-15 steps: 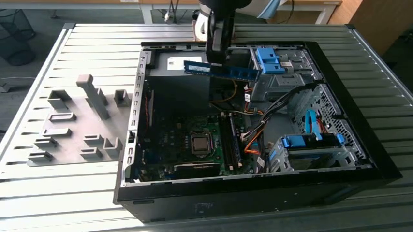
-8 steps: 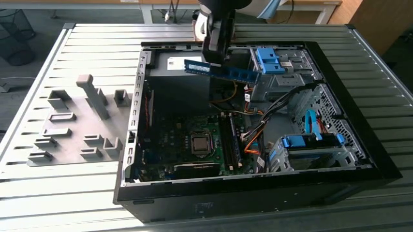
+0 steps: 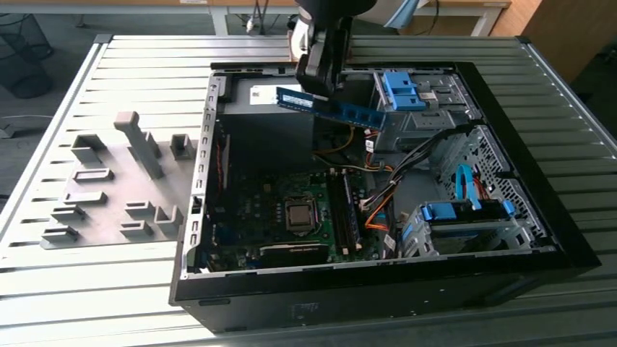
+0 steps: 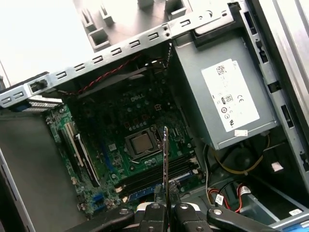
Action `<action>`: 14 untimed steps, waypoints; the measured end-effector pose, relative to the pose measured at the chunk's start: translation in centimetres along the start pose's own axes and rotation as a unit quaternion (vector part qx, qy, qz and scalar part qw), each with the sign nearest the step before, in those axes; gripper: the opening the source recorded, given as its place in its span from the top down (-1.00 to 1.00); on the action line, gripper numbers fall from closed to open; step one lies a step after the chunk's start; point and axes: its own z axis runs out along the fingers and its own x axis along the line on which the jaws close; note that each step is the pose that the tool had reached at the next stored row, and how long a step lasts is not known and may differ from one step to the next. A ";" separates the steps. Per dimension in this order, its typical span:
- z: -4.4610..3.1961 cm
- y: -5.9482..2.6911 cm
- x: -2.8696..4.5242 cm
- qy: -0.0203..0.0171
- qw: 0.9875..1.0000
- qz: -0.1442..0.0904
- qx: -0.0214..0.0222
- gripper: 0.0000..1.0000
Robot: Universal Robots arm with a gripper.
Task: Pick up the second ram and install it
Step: 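Insert the second ram into the second slot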
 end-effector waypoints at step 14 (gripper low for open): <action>0.33 0.01 -0.01 0.005 0.993 0.117 0.000 0.73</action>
